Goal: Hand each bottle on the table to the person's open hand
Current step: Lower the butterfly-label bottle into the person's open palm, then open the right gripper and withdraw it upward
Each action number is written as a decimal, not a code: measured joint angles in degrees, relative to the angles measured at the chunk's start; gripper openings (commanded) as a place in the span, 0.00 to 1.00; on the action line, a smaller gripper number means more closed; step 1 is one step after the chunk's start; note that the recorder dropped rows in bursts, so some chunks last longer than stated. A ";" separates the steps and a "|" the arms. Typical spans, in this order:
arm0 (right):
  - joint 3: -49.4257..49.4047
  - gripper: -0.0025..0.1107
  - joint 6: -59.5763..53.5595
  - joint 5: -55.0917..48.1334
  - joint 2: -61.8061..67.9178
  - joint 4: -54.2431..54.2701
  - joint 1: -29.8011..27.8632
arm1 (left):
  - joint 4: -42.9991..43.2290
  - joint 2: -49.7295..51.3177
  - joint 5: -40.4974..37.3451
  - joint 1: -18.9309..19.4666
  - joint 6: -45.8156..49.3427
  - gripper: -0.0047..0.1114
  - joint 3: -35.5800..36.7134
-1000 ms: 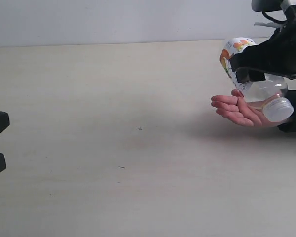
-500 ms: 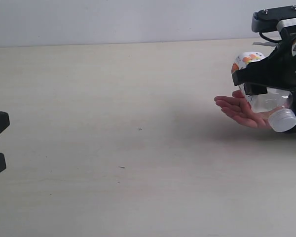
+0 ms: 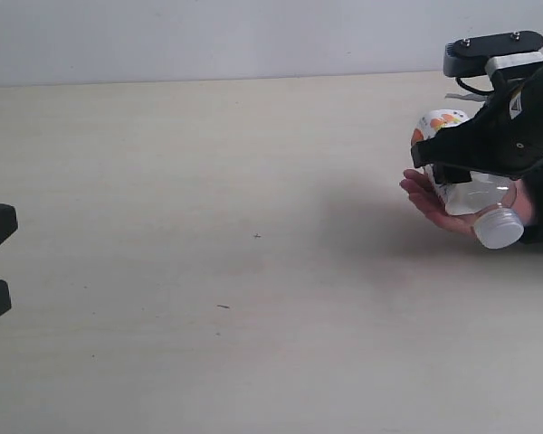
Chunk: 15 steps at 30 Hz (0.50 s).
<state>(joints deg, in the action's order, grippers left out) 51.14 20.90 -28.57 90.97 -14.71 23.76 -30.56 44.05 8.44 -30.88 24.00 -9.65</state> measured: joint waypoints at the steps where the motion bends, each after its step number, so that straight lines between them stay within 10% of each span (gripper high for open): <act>1: 0.00 0.08 0.00 0.00 0.00 0.00 0.00 | 0.00 0.00 0.00 0.00 0.00 0.04 0.00; 11: 0.00 0.69 0.08 0.11 0.00 0.00 0.00 | 0.00 0.00 0.00 0.00 0.00 0.04 0.00; 15: 0.00 0.77 0.13 -0.01 0.00 0.78 0.00 | 0.00 0.00 0.00 0.00 0.00 0.04 0.00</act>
<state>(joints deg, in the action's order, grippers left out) 51.14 21.04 -28.58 90.97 -13.92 23.76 -30.56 44.05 8.44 -30.88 24.00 -9.65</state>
